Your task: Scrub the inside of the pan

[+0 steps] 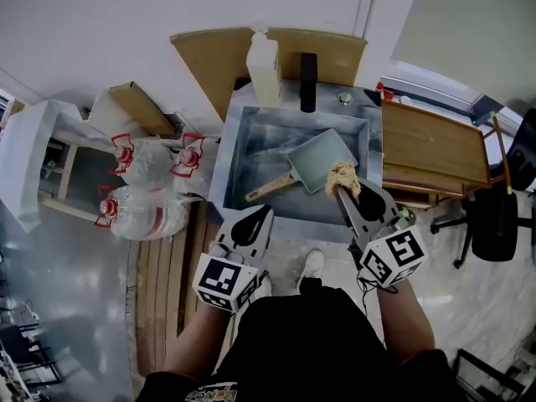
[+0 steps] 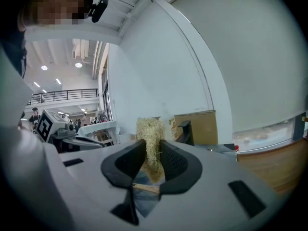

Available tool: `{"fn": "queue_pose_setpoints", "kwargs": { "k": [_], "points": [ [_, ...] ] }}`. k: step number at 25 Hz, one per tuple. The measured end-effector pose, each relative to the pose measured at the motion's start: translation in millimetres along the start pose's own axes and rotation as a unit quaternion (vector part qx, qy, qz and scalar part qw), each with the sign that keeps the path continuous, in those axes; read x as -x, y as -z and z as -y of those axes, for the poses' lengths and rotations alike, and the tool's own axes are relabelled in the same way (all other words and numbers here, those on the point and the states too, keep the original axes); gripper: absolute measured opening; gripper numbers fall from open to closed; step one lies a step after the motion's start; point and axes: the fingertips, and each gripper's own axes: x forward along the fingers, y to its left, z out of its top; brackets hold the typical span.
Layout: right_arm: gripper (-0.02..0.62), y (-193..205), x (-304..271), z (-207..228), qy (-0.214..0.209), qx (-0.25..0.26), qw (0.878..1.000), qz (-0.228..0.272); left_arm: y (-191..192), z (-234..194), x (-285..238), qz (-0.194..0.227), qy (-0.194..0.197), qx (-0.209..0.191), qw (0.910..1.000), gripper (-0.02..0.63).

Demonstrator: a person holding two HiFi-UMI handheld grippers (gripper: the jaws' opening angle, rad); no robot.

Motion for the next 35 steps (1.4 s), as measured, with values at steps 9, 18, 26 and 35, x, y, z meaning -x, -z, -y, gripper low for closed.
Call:
{"fn": "queue_pose_setpoints", "kwargs": {
  "k": [9,18,26,35],
  "points": [
    [0.098,-2,-8,31,-0.029,-0.012,1.0,-0.004,-5,8,-28,-0.015,-0.025,-0.005,0.9996,0.009],
    [0.098,0,-14,49,-0.036,-0.027,0.999,-0.005,5,12,-47,-0.064,-0.018,-0.01,0.9977,0.048],
    [0.098,11,-26,56,-0.018,-0.036,0.999,-0.014,34,-5,-71,-0.11,0.018,-0.052,0.9924,0.149],
    [0.098,33,-60,63,0.021,-0.041,0.998,-0.048,85,-38,-113,-0.197,0.085,-0.098,0.9718,0.186]
  ]
}}
